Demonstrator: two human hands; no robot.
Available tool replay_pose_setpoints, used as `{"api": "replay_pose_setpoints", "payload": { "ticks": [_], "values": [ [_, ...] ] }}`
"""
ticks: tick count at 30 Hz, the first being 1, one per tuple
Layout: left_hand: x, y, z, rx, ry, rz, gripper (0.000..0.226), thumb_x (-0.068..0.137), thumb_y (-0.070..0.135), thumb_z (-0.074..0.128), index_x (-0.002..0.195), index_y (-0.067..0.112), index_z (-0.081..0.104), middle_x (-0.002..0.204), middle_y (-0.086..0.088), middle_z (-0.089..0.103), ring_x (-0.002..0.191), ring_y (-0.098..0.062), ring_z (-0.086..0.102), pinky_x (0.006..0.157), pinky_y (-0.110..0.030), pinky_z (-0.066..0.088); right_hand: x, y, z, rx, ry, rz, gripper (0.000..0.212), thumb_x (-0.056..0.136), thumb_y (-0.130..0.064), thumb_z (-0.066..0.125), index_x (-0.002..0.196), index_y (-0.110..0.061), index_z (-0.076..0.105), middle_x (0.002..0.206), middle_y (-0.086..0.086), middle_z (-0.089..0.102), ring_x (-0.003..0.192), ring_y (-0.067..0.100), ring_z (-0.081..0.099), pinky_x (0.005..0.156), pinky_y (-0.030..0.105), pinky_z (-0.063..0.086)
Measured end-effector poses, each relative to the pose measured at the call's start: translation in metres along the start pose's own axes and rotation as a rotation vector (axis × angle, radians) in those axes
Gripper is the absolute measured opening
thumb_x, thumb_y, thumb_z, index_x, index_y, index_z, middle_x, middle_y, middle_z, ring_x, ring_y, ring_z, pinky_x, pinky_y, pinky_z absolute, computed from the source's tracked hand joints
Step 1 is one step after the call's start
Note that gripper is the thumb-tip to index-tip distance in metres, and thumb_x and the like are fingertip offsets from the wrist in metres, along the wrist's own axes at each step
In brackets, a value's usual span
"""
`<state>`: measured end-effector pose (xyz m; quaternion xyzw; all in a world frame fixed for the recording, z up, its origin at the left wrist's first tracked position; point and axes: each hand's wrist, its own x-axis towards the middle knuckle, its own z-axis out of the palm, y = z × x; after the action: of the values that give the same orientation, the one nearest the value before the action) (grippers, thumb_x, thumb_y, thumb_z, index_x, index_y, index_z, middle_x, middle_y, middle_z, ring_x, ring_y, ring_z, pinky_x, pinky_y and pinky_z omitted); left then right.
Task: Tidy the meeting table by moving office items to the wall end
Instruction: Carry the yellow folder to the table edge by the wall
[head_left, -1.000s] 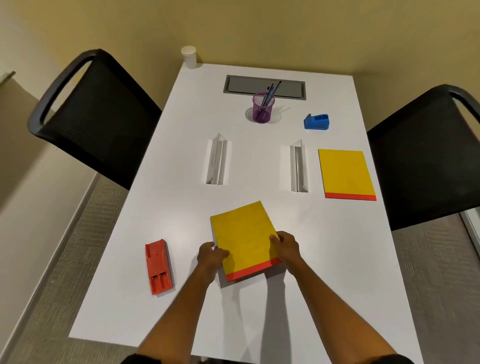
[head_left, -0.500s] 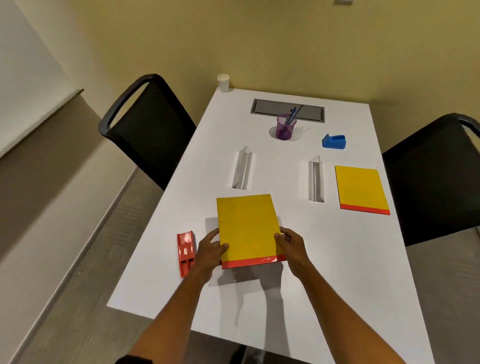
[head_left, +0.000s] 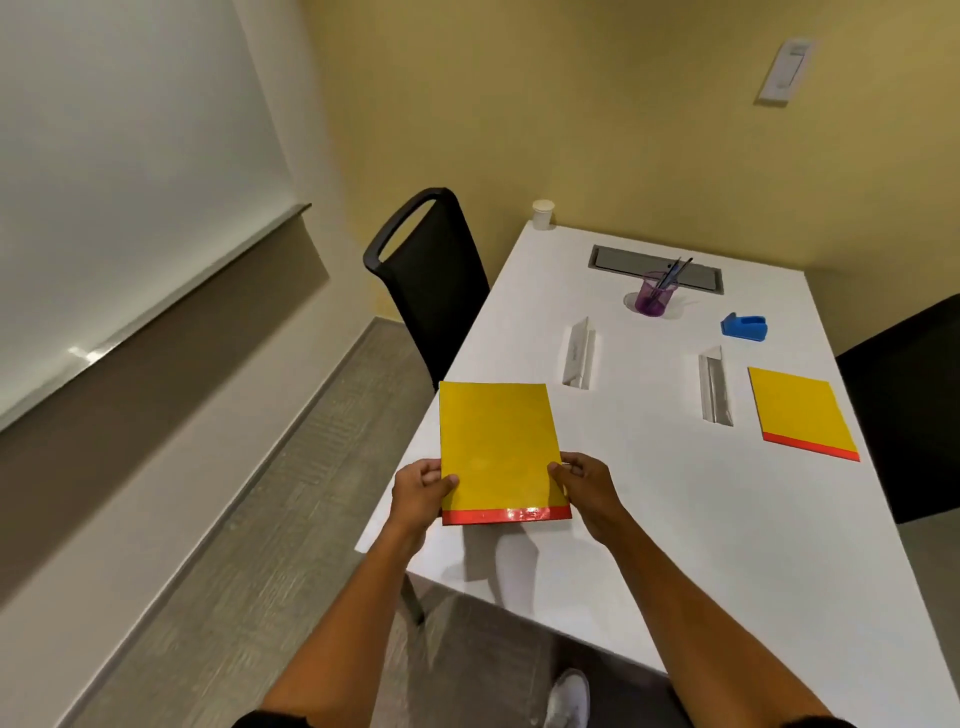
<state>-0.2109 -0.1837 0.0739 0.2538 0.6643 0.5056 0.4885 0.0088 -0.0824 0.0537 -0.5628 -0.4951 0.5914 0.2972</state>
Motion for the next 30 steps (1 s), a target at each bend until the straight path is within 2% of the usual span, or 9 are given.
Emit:
{"api": "replay_pose_setpoints", "payload": {
  "ticks": [3, 7, 13, 16, 18, 20, 25, 30],
  "values": [
    [-0.016, -0.005, -0.055, 0.009, 0.027, 0.031, 0.022, 0.091, 0.0, 0.059, 0.112, -0.004, 0.058, 0.111, -0.026, 0.067, 0.08, -0.021, 0.067, 0.061, -0.028, 0.056, -0.021, 0.0, 0.051, -0.032, -0.03, 0.004, 0.028, 0.095, -0.015, 0.06, 0.121, -0.004, 0.061, 0.117, 0.017, 0.066, 0.104, 0.03, 0.064, 0.084, 0.039, 0.054],
    [-0.039, -0.015, -0.125, 0.013, 0.096, 0.053, 0.022, 0.09, -0.002, 0.058, 0.112, -0.007, 0.059, 0.11, -0.029, 0.066, 0.072, -0.018, 0.064, 0.055, -0.023, 0.055, -0.047, -0.001, 0.122, -0.099, -0.083, 0.013, 0.029, 0.096, -0.018, 0.059, 0.122, -0.005, 0.061, 0.121, 0.014, 0.064, 0.109, 0.031, 0.062, 0.098, 0.049, 0.051],
    [-0.054, -0.022, -0.206, -0.035, 0.196, 0.036, 0.023, 0.091, -0.003, 0.057, 0.114, -0.002, 0.059, 0.111, -0.024, 0.067, 0.073, -0.018, 0.064, 0.06, -0.027, 0.054, -0.063, -0.014, 0.203, -0.185, -0.198, -0.015, 0.036, 0.097, -0.022, 0.058, 0.129, -0.005, 0.056, 0.128, 0.012, 0.061, 0.116, 0.032, 0.059, 0.101, 0.051, 0.049],
    [-0.051, -0.02, -0.241, -0.057, 0.23, 0.04, 0.024, 0.092, -0.002, 0.056, 0.115, -0.002, 0.06, 0.109, -0.024, 0.068, 0.071, -0.016, 0.065, 0.055, -0.023, 0.055, -0.059, -0.023, 0.242, -0.203, -0.231, -0.044, 0.027, 0.097, -0.02, 0.058, 0.119, -0.005, 0.06, 0.125, 0.015, 0.063, 0.115, 0.034, 0.06, 0.101, 0.053, 0.049],
    [-0.044, -0.018, -0.264, -0.062, 0.262, 0.039, 0.022, 0.092, -0.002, 0.056, 0.113, 0.001, 0.061, 0.109, -0.023, 0.068, 0.071, -0.016, 0.065, 0.058, -0.025, 0.054, -0.053, -0.029, 0.268, -0.197, -0.256, -0.058, 0.02, 0.096, -0.018, 0.059, 0.114, -0.009, 0.061, 0.123, 0.016, 0.064, 0.113, 0.033, 0.061, 0.101, 0.052, 0.049],
    [-0.033, -0.016, -0.287, -0.077, 0.285, 0.033, 0.022, 0.092, -0.003, 0.056, 0.113, 0.0, 0.061, 0.109, -0.024, 0.068, 0.072, -0.017, 0.066, 0.059, -0.026, 0.054, -0.044, -0.035, 0.296, -0.193, -0.264, -0.056, 0.025, 0.095, -0.017, 0.059, 0.119, -0.007, 0.06, 0.122, 0.016, 0.065, 0.111, 0.032, 0.062, 0.099, 0.051, 0.05],
    [0.016, -0.004, -0.34, -0.102, 0.309, 0.007, 0.025, 0.091, -0.003, 0.056, 0.116, 0.0, 0.06, 0.107, -0.021, 0.069, 0.071, -0.016, 0.066, 0.052, -0.021, 0.055, -0.004, -0.046, 0.361, -0.163, -0.276, -0.048, 0.022, 0.095, -0.011, 0.059, 0.115, -0.003, 0.062, 0.116, 0.017, 0.067, 0.104, 0.028, 0.066, 0.092, 0.041, 0.054],
    [0.087, 0.018, -0.391, -0.102, 0.303, -0.026, 0.022, 0.09, -0.002, 0.059, 0.111, 0.006, 0.061, 0.104, -0.017, 0.07, 0.068, -0.013, 0.068, 0.055, -0.024, 0.056, 0.05, -0.066, 0.422, -0.089, -0.275, -0.005, 0.017, 0.095, -0.007, 0.058, 0.11, -0.003, 0.063, 0.112, 0.02, 0.069, 0.104, 0.033, 0.067, 0.094, 0.047, 0.054]
  ]
}}
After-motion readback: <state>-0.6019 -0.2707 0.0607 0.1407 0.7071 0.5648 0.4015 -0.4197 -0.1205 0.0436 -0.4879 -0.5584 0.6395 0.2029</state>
